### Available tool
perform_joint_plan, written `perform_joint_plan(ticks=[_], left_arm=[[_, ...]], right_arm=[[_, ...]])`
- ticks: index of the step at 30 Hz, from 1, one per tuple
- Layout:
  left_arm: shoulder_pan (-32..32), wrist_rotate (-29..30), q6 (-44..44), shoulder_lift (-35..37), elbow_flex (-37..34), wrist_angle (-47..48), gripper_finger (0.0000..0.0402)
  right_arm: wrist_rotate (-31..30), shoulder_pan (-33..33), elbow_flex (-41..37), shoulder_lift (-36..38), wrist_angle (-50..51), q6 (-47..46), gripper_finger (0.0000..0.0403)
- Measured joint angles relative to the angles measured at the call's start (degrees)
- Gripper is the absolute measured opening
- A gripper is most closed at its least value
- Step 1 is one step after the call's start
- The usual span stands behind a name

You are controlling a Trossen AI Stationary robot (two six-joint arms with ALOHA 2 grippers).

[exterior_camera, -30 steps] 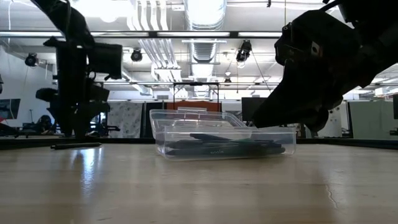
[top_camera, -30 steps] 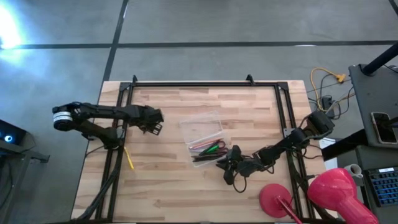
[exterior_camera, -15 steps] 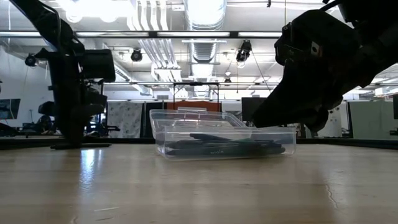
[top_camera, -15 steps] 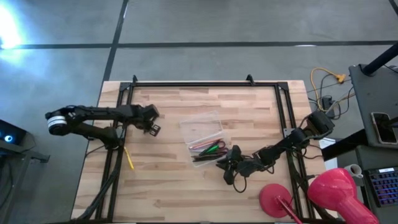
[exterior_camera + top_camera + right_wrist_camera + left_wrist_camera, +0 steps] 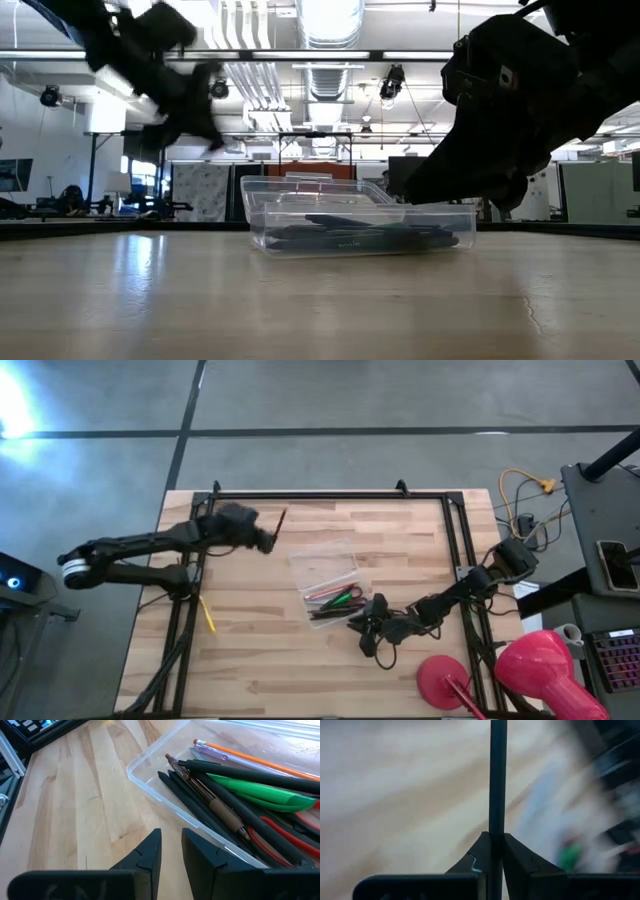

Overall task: Pick & place school supplies into a supply box
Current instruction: Put the black pen into the transparent supply box, then put the yellow pen into the transparent supply box

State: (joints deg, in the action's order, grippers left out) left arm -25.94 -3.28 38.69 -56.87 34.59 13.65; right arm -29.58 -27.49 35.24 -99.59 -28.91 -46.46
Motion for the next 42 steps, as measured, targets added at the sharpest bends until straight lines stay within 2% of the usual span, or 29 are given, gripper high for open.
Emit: perform_joint_plan(ticks=[3,6,9,12,14,16,19,22,25,26,29,33,39,42], left_arm=[[0.7,0.0,-0.7,3.3,3.4,-8.0,0.0010],[4.0,0.7,-5.0,2.4,7.4,-10.9,0.0010],[9.8,0.9,-8.5,-2.4,12.2,-11.6,0.0010],[16.8,3.8,-10.3,-10.2,18.6,-11.3,0.0010],[20.7,5.1,-10.7,-16.8,23.9,-6.7,0.0010],[23.0,6.1,-10.7,-24.1,30.3,3.0,0.0010],[23.9,8.7,-10.8,-34.4,39.6,20.6,0.0011],[24.0,7.2,-11.5,-42.3,45.6,28.0,0.0024],[25.3,-0.2,-13.4,-47.0,49.2,23.9,0.0032],[25.6,-1.1,-13.6,-48.2,50.4,23.4,0.0032],[25.8,-1.0,-13.7,-51.8,53.6,26.6,0.0032],[24.9,-0.5,-13.7,-55.5,54.4,33.2,0.0038],[25.7,-0.7,-13.8,-54.7,53.2,32.0,0.0065],[26.4,1.5,-13.9,-53.5,53.5,30.9,0.0089]], right_arm=[[0.0,0.0,0.0,0.0,-0.1,0.0,0.0068],[0.0,0.0,0.0,0.0,-0.1,0.0,0.0068],[0.0,0.0,0.0,0.0,-0.1,0.0,0.0068],[0.0,0.0,0.0,0.0,-0.1,0.0,0.0068],[0.0,0.0,0.0,0.0,-0.1,0.0,0.0068],[0.0,0.0,0.0,0.0,-0.1,0.0,0.0068],[0.0,0.0,0.0,0.0,-0.1,0.0,0.0068],[0.0,0.0,0.0,0.0,-0.1,0.0,0.0068],[0.0,0.0,0.0,0.0,-0.1,0.1,0.0068],[0.0,0.0,0.0,0.0,-0.1,0.2,0.0068],[0.0,0.0,0.0,0.0,-0.1,0.2,0.0068],[0.0,0.0,0.0,0.0,-0.1,0.2,0.0068],[0.0,0.0,0.0,0.0,0.0,0.2,0.0068],[0.0,0.0,0.0,0.0,-0.1,0.1,0.0068]])
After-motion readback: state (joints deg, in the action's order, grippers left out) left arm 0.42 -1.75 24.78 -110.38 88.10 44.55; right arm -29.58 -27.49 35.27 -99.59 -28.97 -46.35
